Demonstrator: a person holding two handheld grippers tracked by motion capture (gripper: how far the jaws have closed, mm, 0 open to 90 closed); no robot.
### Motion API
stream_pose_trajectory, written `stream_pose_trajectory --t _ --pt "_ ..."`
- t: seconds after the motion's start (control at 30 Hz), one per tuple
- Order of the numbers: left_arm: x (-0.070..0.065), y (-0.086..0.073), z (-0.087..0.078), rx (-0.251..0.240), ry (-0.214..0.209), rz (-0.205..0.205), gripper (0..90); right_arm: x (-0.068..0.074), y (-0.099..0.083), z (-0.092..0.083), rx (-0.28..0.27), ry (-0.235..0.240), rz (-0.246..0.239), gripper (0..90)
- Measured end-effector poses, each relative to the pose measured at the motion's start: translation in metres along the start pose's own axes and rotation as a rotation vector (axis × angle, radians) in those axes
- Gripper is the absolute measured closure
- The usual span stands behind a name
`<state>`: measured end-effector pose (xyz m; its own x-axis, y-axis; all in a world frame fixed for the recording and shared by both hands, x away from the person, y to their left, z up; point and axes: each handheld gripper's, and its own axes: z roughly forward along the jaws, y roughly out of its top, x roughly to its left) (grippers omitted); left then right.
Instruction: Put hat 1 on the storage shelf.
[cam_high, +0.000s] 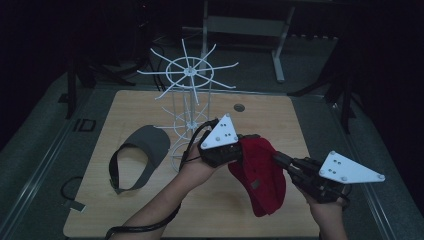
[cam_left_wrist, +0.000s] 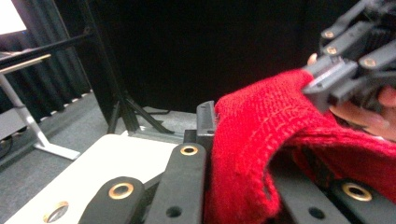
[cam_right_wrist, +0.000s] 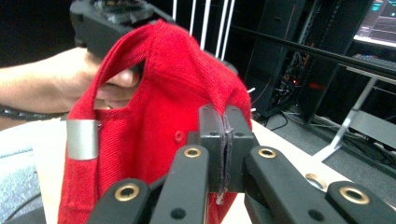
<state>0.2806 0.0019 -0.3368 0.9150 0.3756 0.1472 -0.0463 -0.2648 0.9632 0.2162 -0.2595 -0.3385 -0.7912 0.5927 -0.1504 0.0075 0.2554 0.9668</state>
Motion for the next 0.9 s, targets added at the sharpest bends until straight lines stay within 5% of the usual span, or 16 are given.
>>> stream_pose_trajectory --t 0.13,0.23,0.33,0.53,0.9 --pt "-0.003 0.001 0.001 -0.001 0.0 0.017 84.6 -0.003 0.003 -0.004 -0.003 -0.021 0.02 88.9" --pt "-0.003 0.0 0.001 0.02 0.008 0.006 64.4 -0.004 0.004 -0.007 -0.01 -0.041 0.024 88.9" --pt "-0.002 -0.003 -0.001 0.028 0.023 -0.003 58.2 -0.007 0.005 -0.012 -0.018 -0.055 0.029 88.9" --pt "-0.006 -0.005 -0.007 0.021 0.069 0.014 51.9 -0.009 0.008 -0.012 -0.017 -0.084 0.032 88.9" --pt "-0.008 -0.017 -0.028 -0.012 0.13 -0.026 49.3 -0.01 0.008 -0.015 -0.038 -0.098 0.056 88.9"
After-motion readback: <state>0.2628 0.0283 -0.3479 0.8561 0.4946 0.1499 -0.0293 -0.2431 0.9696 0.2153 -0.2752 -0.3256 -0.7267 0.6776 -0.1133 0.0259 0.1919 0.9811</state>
